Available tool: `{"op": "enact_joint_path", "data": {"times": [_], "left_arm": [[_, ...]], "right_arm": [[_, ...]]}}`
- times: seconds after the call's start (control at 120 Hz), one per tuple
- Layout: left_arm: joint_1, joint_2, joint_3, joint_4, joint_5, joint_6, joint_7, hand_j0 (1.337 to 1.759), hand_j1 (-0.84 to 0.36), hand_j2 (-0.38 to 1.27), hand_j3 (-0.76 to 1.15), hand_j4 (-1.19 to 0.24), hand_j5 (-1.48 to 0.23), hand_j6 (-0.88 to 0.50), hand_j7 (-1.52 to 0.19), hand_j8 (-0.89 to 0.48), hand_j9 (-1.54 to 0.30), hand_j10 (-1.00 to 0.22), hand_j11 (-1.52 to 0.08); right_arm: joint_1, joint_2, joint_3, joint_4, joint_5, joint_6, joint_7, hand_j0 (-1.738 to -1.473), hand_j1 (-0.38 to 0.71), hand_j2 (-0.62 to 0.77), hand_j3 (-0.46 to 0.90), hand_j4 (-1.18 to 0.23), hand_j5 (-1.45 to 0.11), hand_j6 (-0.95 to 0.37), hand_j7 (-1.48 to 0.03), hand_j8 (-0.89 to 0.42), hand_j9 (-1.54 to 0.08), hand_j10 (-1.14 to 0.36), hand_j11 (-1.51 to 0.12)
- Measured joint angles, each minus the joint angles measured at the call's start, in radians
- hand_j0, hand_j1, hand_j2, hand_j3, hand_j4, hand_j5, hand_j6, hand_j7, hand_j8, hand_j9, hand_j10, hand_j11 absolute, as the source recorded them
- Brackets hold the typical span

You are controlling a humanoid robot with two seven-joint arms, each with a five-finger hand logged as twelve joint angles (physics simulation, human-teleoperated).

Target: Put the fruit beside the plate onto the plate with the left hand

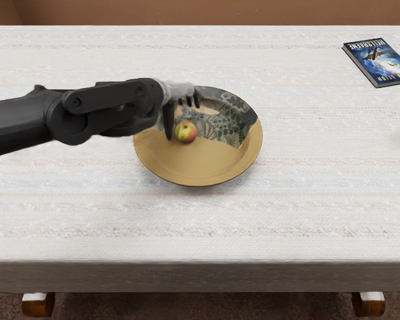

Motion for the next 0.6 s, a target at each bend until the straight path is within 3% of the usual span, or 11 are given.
{"op": "enact_joint_path", "data": {"times": [0.083, 0.167, 0.275, 0.342, 0.433, 0.6], "left_arm": [[-0.028, 0.144, -0.022, -0.086, -0.095, -0.036, 0.001, 1.656, -0.01, 0.1, 0.0, -0.3, -0.46, -0.27, -0.46, -0.27, -0.46, -0.35, -0.46], [-0.014, 0.305, -0.093, -0.178, -0.258, -0.176, 0.008, 1.657, 0.01, 0.08, 0.0, -0.28, -0.42, -0.26, -0.41, -0.27, -0.42, -0.31, -0.42], [0.011, 0.493, -0.146, -0.232, -0.586, -0.386, 0.132, 1.657, 0.03, 0.07, 0.0, -0.27, -0.38, -0.26, -0.38, -0.26, -0.38, -0.29, -0.38], [0.053, 0.554, -0.166, -0.247, -0.73, -0.445, 0.173, 1.658, 0.03, 0.06, 0.0, -0.27, -0.36, -0.26, -0.36, -0.26, -0.36, -0.28, -0.36], [0.149, 0.64, -0.231, -0.256, -0.837, -0.483, 0.2, 1.658, 0.04, 0.06, 0.0, -0.26, -0.35, -0.25, -0.35, -0.26, -0.35, -0.27, -0.35], [0.165, 0.685, -0.318, -0.261, -0.899, -0.504, 0.216, 1.658, 0.04, 0.05, 0.0, -0.26, -0.34, -0.25, -0.34, -0.25, -0.34, -0.26, -0.34]], "right_arm": [[0.0, 0.0, 0.0, 0.0, 0.0, 0.0, 0.0, -1.658, -0.31, -0.01, 0.0, -0.03, -0.04, -0.03, -0.04, -0.03, -0.04, -0.03, -0.04], [0.0, 0.0, 0.0, 0.0, 0.0, 0.0, 0.0, -1.658, -0.31, -0.01, 0.0, -0.03, -0.04, -0.03, -0.04, -0.03, -0.04, -0.03, -0.04], [0.0, 0.0, 0.0, 0.0, 0.0, 0.0, 0.0, -1.658, -0.31, -0.01, 0.0, -0.03, -0.04, -0.03, -0.04, -0.03, -0.04, -0.03, -0.04], [0.0, 0.0, 0.0, 0.0, 0.0, 0.0, 0.0, -1.658, -0.31, -0.01, 0.0, -0.03, -0.04, -0.03, -0.04, -0.03, -0.04, -0.03, -0.04], [0.0, 0.0, 0.0, 0.0, 0.0, 0.0, 0.0, -1.658, -0.31, -0.01, 0.0, -0.03, -0.04, -0.03, -0.04, -0.03, -0.04, -0.03, -0.04], [0.0, 0.0, 0.0, 0.0, 0.0, 0.001, 0.0, -1.658, -0.31, -0.01, 0.0, -0.03, -0.04, -0.03, -0.04, -0.03, -0.04, -0.03, -0.04]]}}
